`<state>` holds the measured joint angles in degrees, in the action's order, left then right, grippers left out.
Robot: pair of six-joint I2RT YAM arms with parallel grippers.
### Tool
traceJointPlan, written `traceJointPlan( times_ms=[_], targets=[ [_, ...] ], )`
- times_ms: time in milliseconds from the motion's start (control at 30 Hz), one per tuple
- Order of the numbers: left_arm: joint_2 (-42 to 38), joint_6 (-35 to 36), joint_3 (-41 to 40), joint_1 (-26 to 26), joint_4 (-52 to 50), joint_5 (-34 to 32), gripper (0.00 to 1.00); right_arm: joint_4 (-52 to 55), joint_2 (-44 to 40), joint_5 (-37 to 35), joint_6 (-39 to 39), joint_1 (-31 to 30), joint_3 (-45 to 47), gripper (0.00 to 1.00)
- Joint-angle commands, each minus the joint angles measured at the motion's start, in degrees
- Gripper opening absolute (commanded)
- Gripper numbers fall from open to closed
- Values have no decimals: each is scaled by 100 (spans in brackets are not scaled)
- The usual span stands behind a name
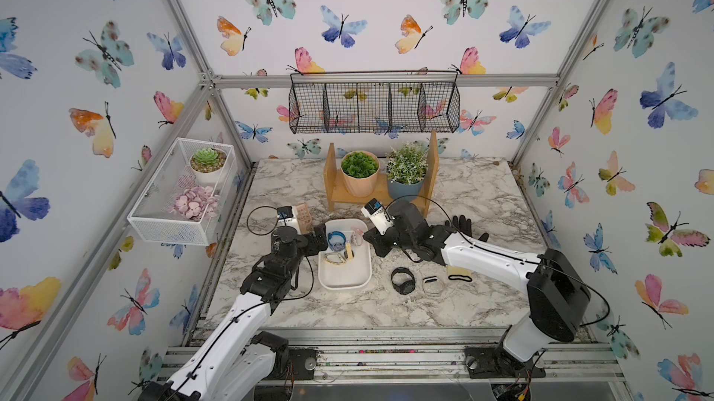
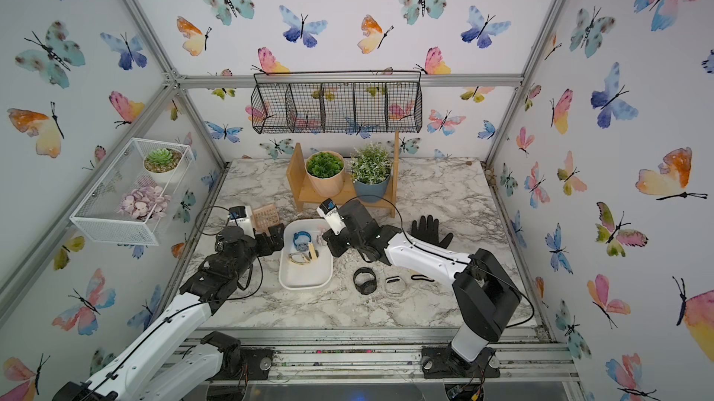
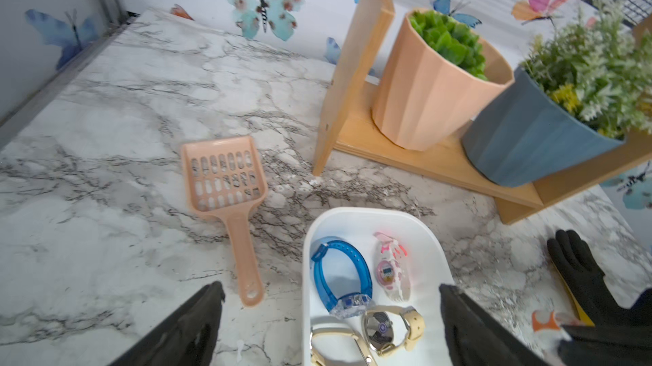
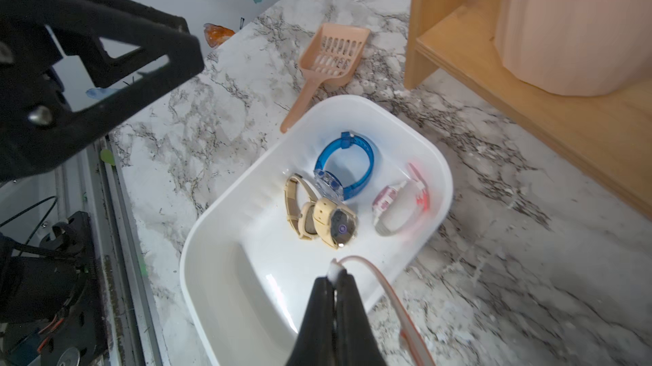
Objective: Put the watch into the storage box
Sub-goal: Place the watch in the storage box.
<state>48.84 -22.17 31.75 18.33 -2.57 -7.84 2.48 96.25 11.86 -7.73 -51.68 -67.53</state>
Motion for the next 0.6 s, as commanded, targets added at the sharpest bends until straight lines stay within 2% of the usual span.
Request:
traceJointPlan(
  times_ms=[0,367,567],
  targets=[
    [-85,-202,128,-203,-303,10,98,-207,394,235,115,-207,-419,2],
    [-348,-344,-42,-487,-349,-104,99,-494,1596,286,94,-358,-1357,2],
    [-383,-416,-220,-496,-119,120,98,-442,2222,-7,316,-360,-2020,2]
  ],
)
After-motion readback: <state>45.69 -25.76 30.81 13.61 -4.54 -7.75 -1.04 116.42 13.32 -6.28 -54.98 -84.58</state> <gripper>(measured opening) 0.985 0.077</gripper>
